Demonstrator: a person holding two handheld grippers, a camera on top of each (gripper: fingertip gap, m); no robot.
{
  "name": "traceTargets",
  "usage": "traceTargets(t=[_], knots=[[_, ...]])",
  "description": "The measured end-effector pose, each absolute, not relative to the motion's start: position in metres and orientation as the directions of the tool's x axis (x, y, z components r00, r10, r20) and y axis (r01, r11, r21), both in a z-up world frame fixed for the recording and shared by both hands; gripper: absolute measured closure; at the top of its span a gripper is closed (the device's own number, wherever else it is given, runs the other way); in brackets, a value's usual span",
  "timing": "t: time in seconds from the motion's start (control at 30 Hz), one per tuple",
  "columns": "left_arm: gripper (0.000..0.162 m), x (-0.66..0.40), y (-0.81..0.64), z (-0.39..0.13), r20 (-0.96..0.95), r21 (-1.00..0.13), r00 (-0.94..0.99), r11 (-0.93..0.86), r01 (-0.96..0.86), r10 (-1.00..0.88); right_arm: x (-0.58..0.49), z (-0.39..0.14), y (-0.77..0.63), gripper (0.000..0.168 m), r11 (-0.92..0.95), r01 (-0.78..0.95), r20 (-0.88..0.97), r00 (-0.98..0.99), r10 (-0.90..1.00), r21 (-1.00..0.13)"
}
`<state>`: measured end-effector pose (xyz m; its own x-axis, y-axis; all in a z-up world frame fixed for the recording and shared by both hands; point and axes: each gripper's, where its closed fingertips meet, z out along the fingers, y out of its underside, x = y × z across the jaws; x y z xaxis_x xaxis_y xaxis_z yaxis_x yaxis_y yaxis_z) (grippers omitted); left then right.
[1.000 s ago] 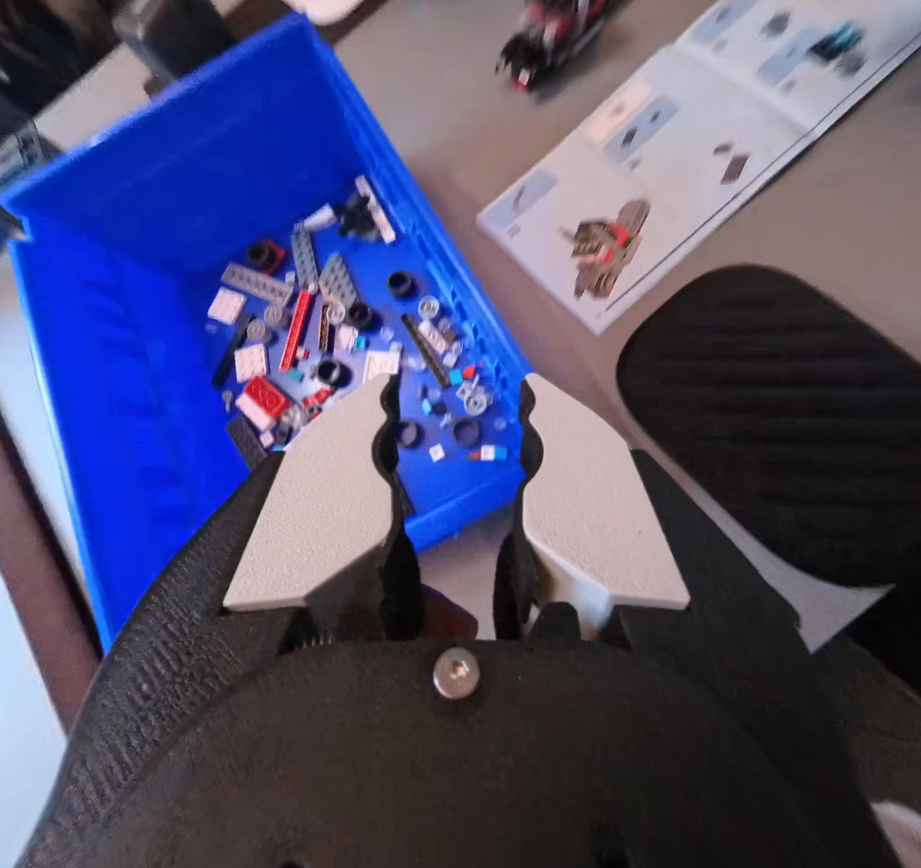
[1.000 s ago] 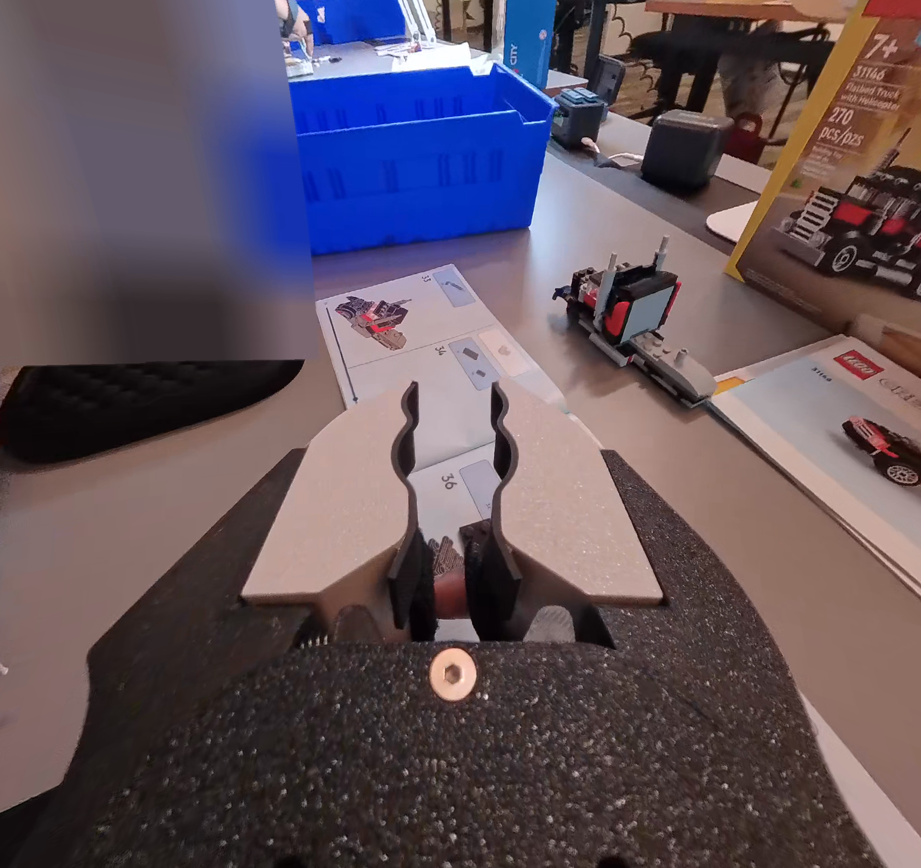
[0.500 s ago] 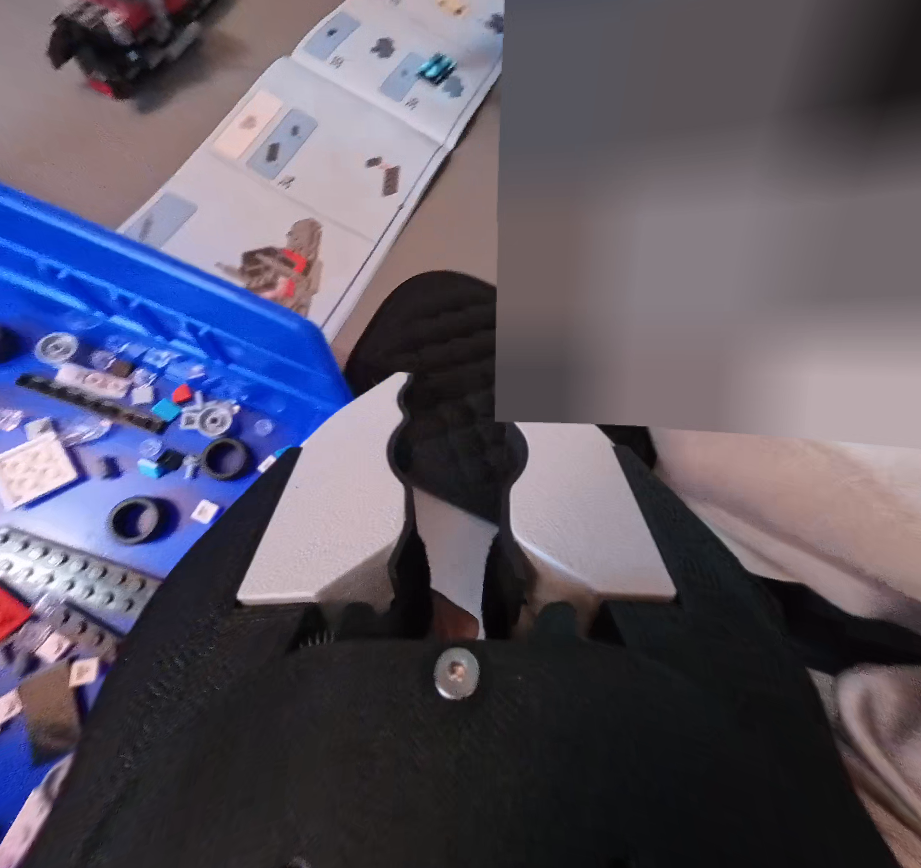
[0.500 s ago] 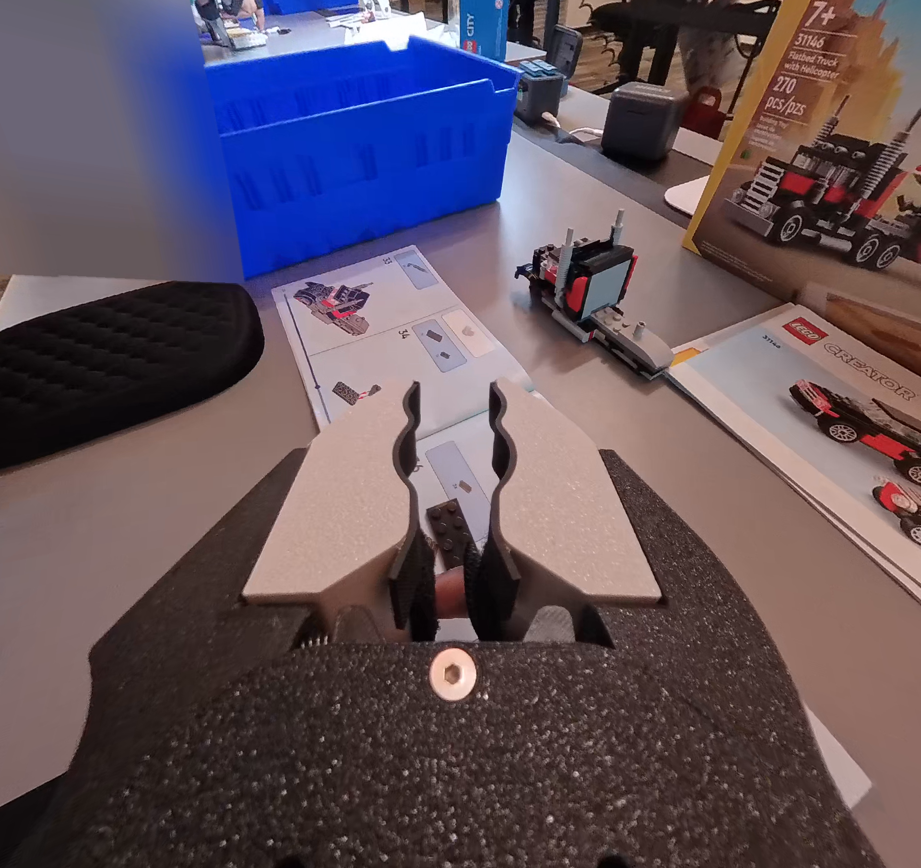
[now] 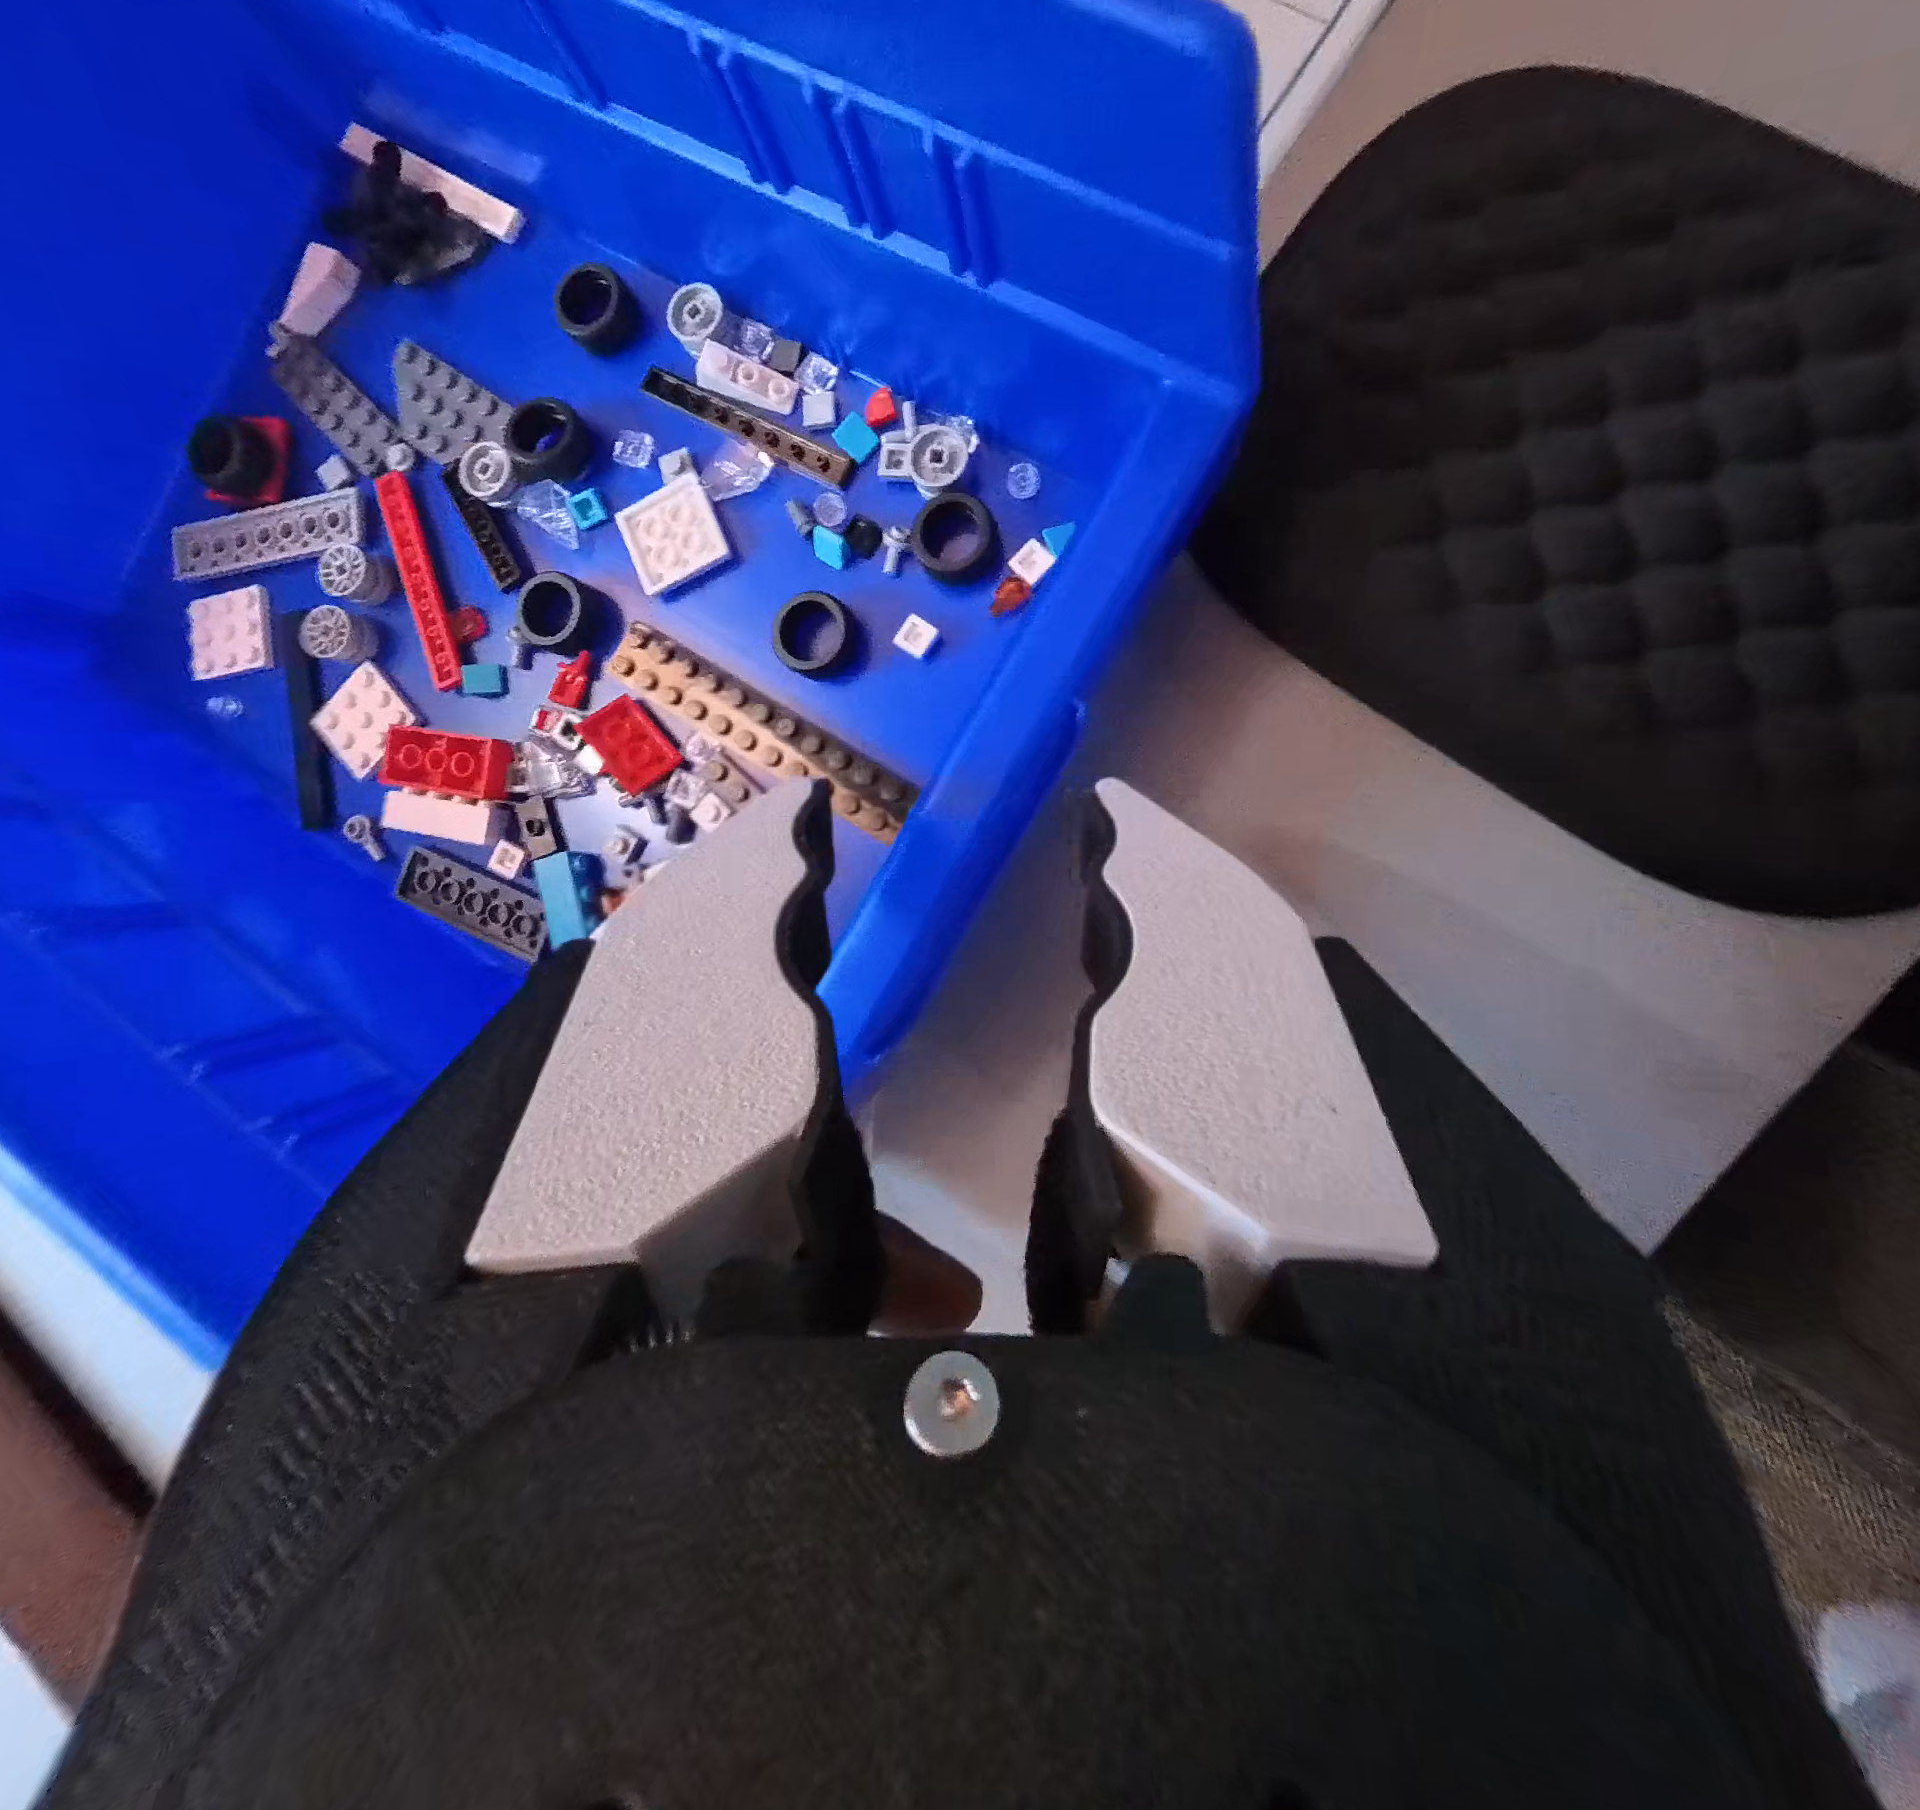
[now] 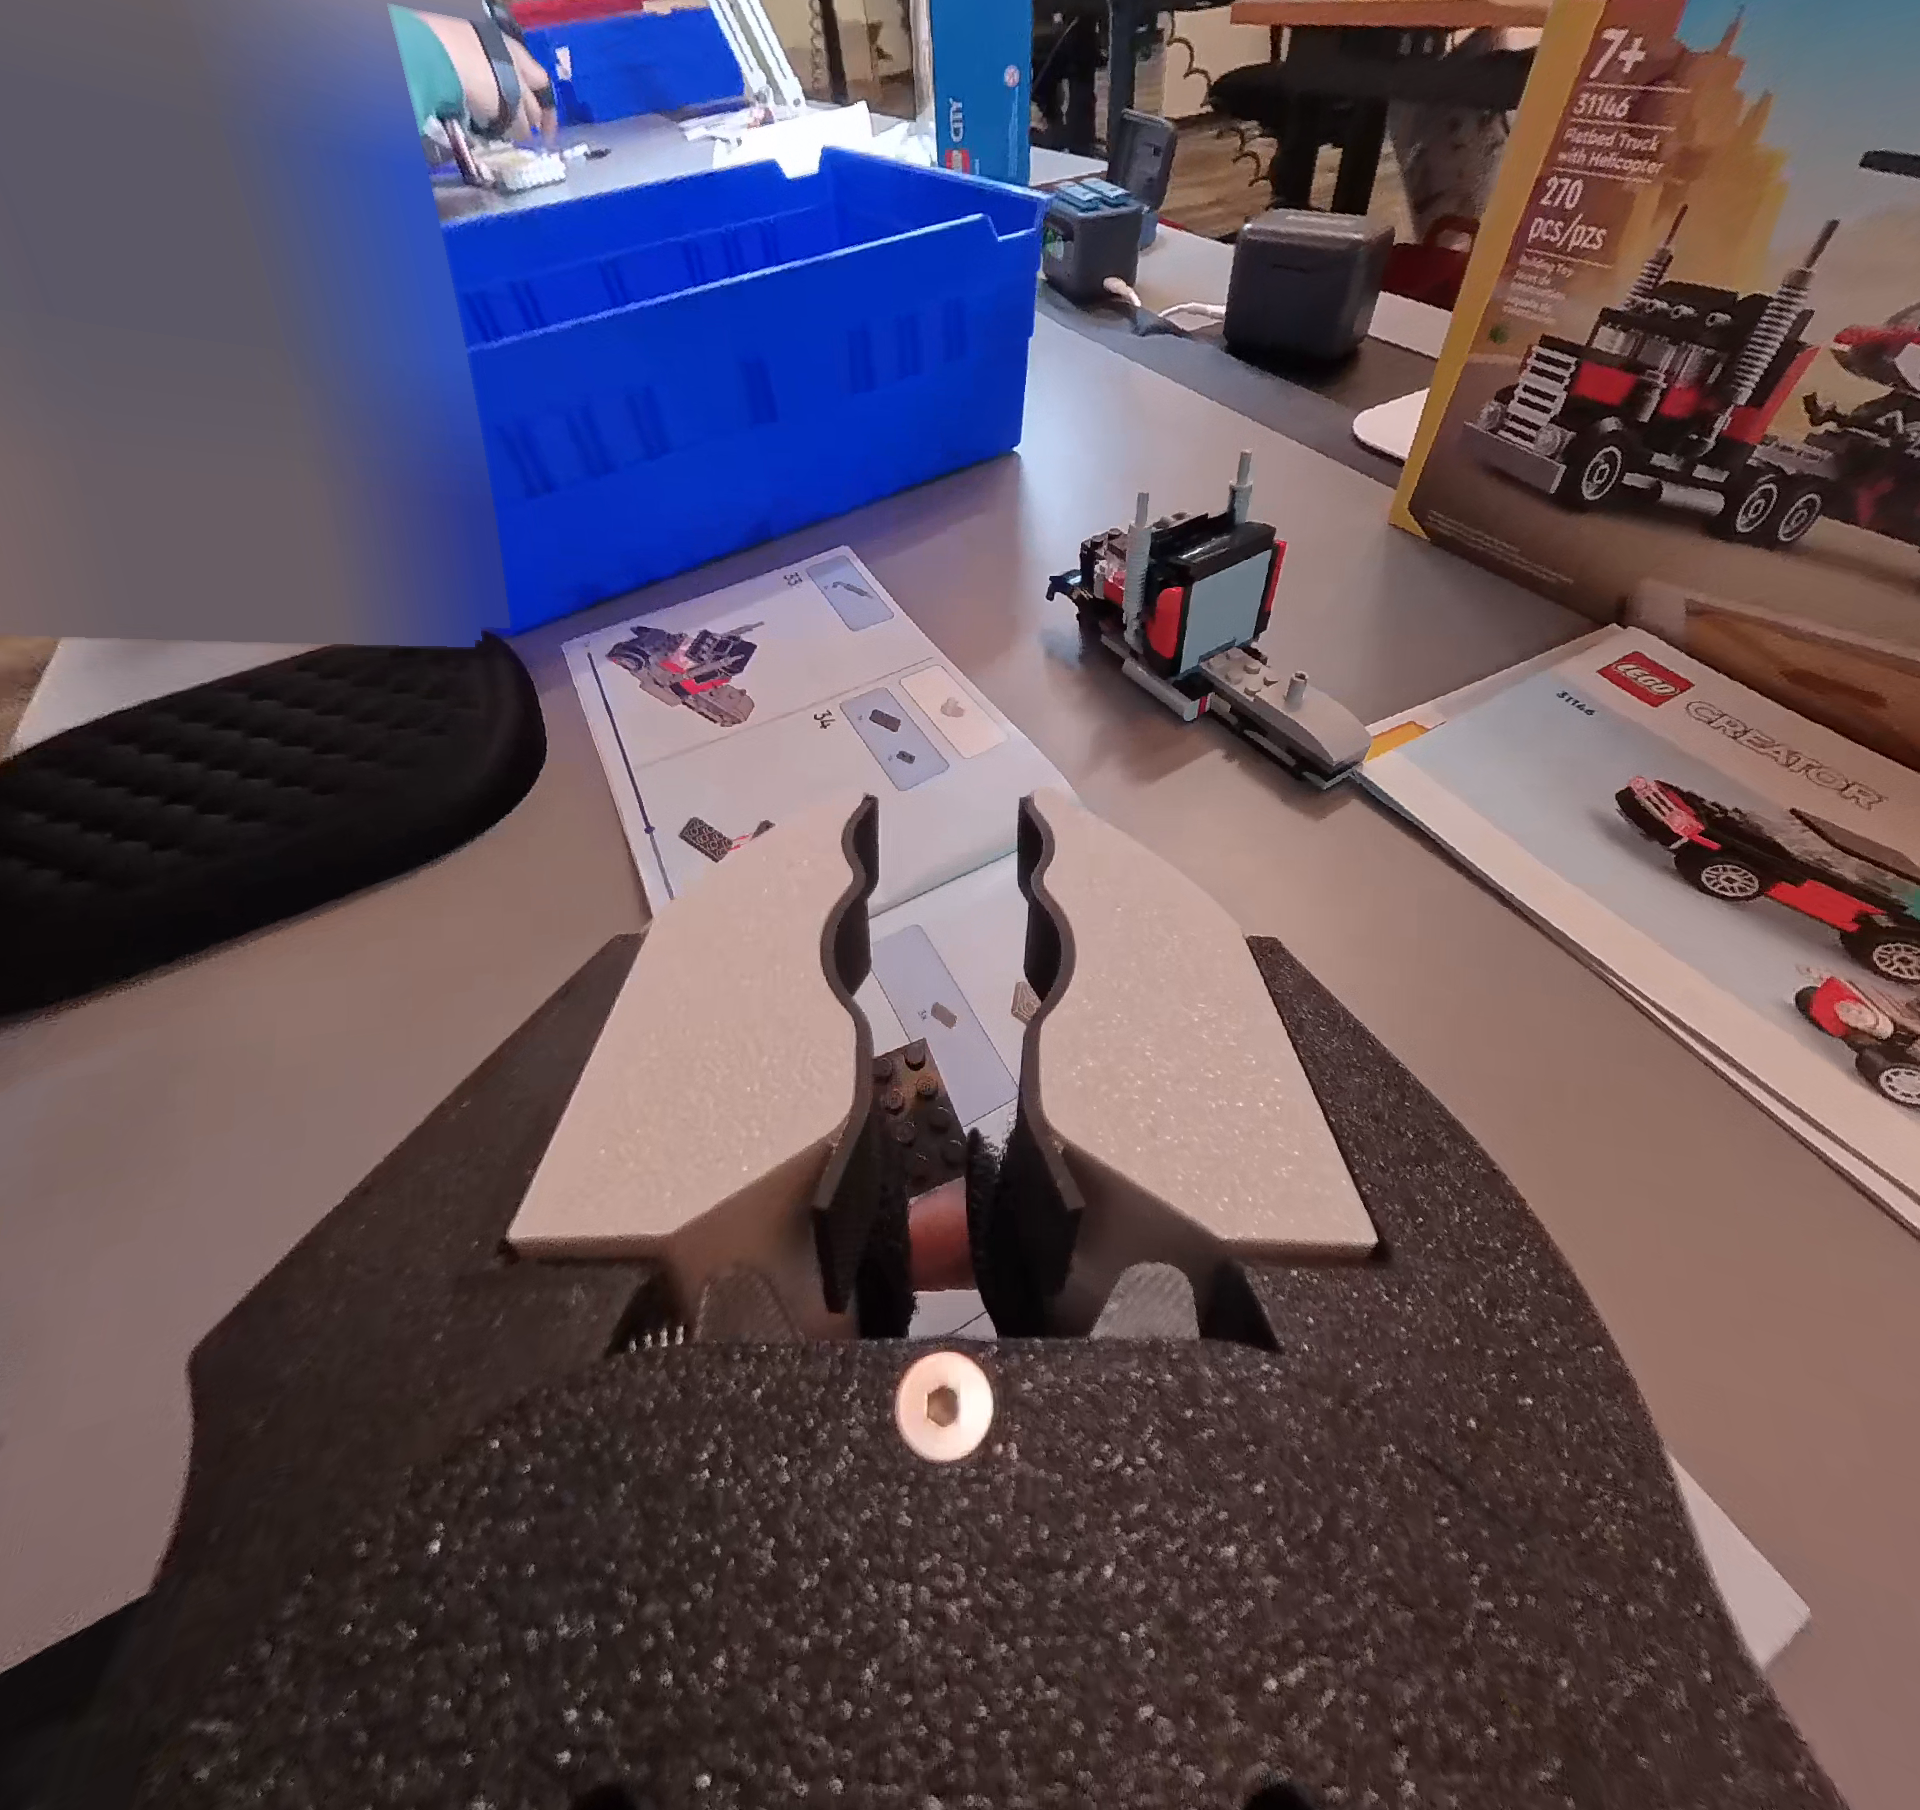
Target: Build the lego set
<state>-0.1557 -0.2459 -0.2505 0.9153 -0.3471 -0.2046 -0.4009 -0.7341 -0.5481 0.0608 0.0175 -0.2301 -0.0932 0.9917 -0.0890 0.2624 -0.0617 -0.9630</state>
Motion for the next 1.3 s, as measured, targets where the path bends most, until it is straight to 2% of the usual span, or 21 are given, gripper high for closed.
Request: traceTargets(t=[0.1,0.2,0.27,0.57,0.77,0.87,0.93,1.03,1.13,1.3], knots=[[0.115,-0.139,-0.242,-0.269,-0.122,-0.534,0.9,-0.736,-0.415,-0.419,0.062,-0.232,0.02,0.143,-0.064,0.268,-0.089,-0.082,0.993,-0.961],[0.131,-0.143,-0.238,-0.274,-0.181,-0.512,0.894,-0.737,-0.441,-0.409,0.062,-0.234,0.022,0.143,-0.055,0.274,-0.077,-0.073,0.994,-0.96],[0.135,-0.137,-0.242,-0.273,-0.151,-0.512,0.896,-0.742,-0.432,-0.418,0.063,-0.234,0.022,0.143,-0.059,0.273,-0.082,-0.071,0.994,-0.96],[0.14,-0.124,-0.26,-0.274,-0.144,-0.483,0.895,-0.76,-0.435,-0.421,0.062,-0.24,0.021,0.143,-0.059,0.292,-0.087,-0.083,0.993,-0.955],[0.136,-0.125,-0.264,-0.273,-0.155,-0.463,0.902,-0.777,-0.427,-0.404,0.062,-0.242,0.021,0.143,-0.059,0.302,-0.089,-0.087,0.992,-0.951],[0.126,-0.132,-0.273,-0.259,-0.168,-0.47,0.922,-0.794,-0.385,-0.348,0.062,-0.243,0.021,0.143,-0.054,0.305,-0.084,-0.088,0.993,-0.951],[0.117,-0.149,-0.283,-0.242,-0.222,-0.499,0.937,-0.795,-0.346,-0.268,0.062,-0.242,0.021,0.143,-0.055,0.302,-0.085,-0.088,0.993,-0.952],[0.11,-0.166,-0.289,-0.208,-0.24,-0.64,0.963,-0.725,-0.255,-0.126,0.062,-0.24,0.021,0.143,-0.053,0.298,-0.084,-0.09,0.992,-0.953],[0.1,-0.176,-0.292,-0.186,-0.235,-0.722,0.972,-0.664,-0.195,-0.029,0.062,-0.239,0.019,0.143,-0.049,0.295,-0.081,-0.097,0.992,-0.954],[0.1,-0.165,-0.287,-0.176,-0.228,-0.762,0.972,-0.612,-0.211,-0.052,0.066,-0.223,0.025,0.14,-0.037,0.305,-0.044,-0.015,0.999,-0.951]])
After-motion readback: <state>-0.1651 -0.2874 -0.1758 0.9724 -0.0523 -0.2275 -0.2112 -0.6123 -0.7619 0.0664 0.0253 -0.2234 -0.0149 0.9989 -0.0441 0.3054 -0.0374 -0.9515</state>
